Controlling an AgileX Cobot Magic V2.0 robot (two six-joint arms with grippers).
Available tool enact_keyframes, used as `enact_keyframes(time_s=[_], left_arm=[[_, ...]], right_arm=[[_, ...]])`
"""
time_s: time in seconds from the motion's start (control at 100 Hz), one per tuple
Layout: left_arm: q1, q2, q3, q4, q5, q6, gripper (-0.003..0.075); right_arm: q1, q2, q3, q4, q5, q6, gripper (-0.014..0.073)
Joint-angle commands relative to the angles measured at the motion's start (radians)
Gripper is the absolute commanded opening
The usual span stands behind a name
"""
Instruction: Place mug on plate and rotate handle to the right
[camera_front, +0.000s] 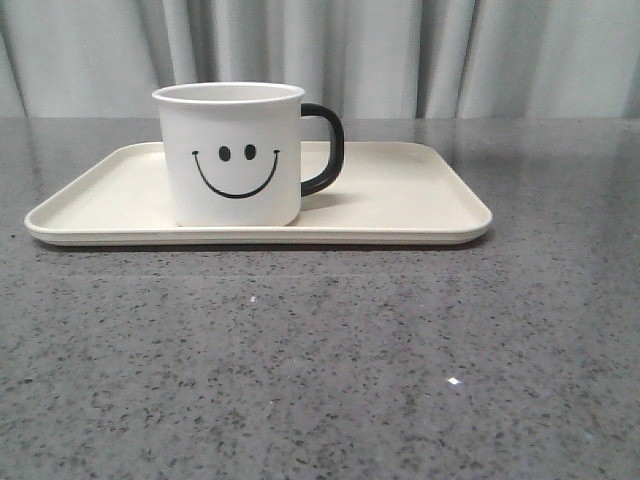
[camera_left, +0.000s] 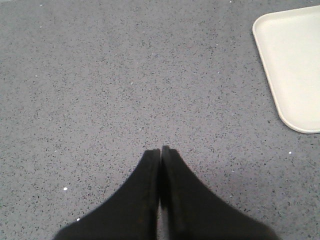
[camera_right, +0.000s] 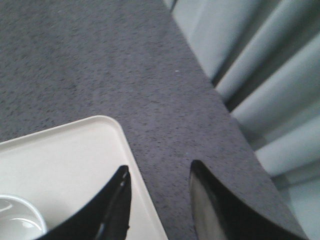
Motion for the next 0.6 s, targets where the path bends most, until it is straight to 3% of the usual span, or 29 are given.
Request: enact_keyframes(time_s=[0.0, 0.4, 0.59], left_arm=[[-0.007, 0.002, -0.022, 0.023, -0.039, -0.01, -0.002], [-0.007, 0.002, -0.022, 0.023, -0.08, -0.01, -0.002], [-0.007, 0.002, -0.022, 0.023, -0.098, -0.01, -0.002]], right_arm=[[-0.062, -0.108, -0.036, 0.037, -0.062, 0.051, 0.0303], [-0.376, -0.373, -0.024, 0.163, -0.029, 0.134, 0.0297], [-0.477, -0.526, 0.076, 0.22, -0.043, 0.139, 0.0297]])
